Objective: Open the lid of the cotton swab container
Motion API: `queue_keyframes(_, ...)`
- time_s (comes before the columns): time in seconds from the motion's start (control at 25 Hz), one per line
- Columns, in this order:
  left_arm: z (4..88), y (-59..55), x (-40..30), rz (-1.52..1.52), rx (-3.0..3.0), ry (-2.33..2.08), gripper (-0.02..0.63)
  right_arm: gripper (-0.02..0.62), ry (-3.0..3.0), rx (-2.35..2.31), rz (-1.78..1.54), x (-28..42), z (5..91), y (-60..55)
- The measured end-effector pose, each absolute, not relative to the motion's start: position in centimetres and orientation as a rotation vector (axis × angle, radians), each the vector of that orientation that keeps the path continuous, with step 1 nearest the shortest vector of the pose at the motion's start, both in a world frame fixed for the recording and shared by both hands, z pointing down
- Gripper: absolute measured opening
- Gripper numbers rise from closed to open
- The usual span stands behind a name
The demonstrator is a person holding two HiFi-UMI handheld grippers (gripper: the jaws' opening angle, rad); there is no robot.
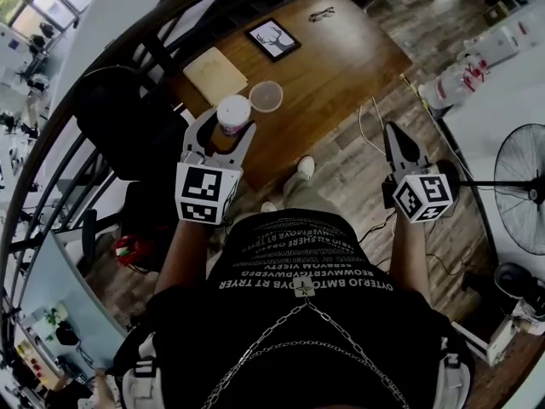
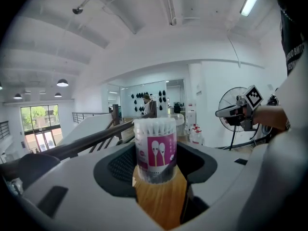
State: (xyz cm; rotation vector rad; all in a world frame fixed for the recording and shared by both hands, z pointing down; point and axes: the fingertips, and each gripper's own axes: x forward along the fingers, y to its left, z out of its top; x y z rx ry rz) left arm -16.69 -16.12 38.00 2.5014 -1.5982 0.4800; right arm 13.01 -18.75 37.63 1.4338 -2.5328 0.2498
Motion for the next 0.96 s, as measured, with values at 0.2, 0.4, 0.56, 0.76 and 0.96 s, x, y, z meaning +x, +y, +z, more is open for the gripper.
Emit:
queue_keyframes(0.2, 37.9, -15.6, -18.0, 0.449, 2.472, -1.619, 0.268, 0.015, -2.488, 1.449, 0.234, 14.5, 37.6, -18.4)
queue_keyframes(0.4, 38.1, -15.2, -17.1, 0.453, 2.492, -1.595, 0.268, 0.015, -2.498, 1.404, 0.236, 13.2, 38.0, -17.7)
queue_keyframes(0.56, 38.0, -15.2, -16.4, 0.454, 2.512, -1.573, 0.268, 0.015, -2.507, 1.380, 0.223, 12.6, 37.8, -17.4)
queue_keyframes(0.76, 37.9, -15.1, -15.6, 0.460, 2.528, -1.562, 0.268, 0.015, -2.517, 1.397, 0.247, 13.4, 37.9, -16.8)
queue_keyframes(0.96, 37.9, -15.1, -14.7, 0.462, 2.532, -1.559, 0.268, 0.015, -2.532, 1.414, 0.284, 14.4, 38.1, -16.9)
